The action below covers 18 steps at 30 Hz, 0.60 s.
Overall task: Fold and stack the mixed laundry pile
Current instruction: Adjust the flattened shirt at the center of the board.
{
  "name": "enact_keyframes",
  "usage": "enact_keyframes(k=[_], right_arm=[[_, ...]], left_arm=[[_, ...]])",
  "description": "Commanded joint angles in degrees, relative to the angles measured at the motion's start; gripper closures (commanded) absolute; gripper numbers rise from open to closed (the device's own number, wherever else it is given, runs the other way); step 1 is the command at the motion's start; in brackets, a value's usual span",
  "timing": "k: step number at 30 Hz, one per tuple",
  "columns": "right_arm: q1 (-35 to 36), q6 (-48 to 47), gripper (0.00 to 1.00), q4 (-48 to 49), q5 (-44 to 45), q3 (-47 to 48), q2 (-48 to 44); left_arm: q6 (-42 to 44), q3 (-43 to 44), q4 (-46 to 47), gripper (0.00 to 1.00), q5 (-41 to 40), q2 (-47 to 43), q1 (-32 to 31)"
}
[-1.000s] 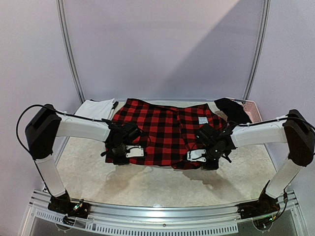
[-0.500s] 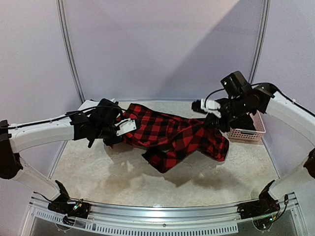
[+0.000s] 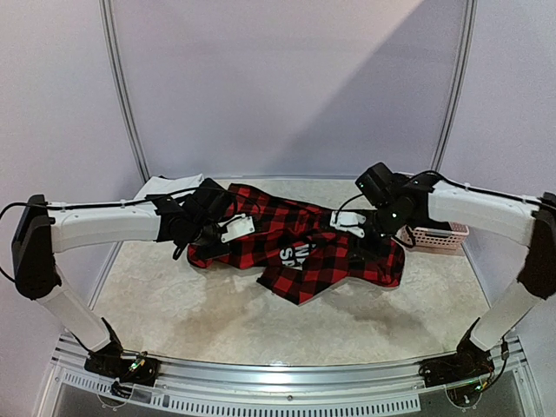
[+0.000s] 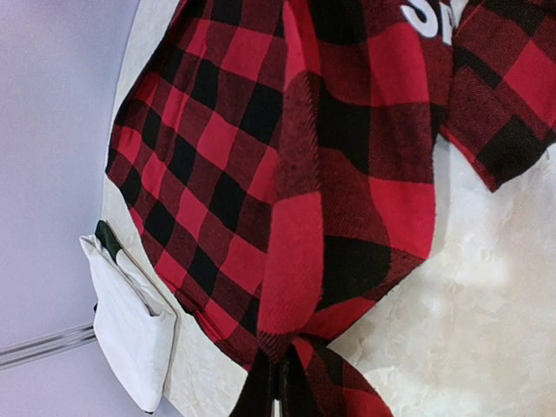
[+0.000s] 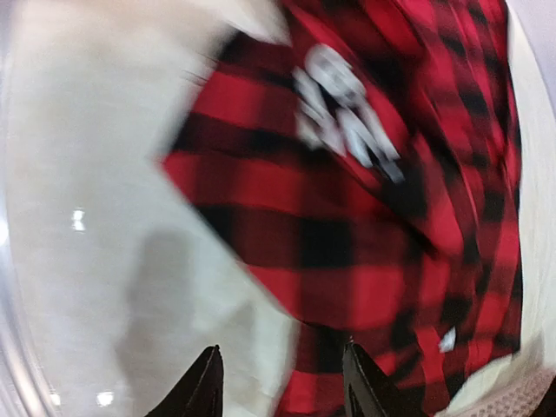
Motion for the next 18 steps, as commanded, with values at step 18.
enact_keyframes(k=[18], right_arm=[[13.0, -15.2, 0.48, 12.5, 5.8, -2.3, 16.1]], left_arm=[[-2.2, -0.9, 0.7, 1.00, 2.5, 2.3, 1.0]])
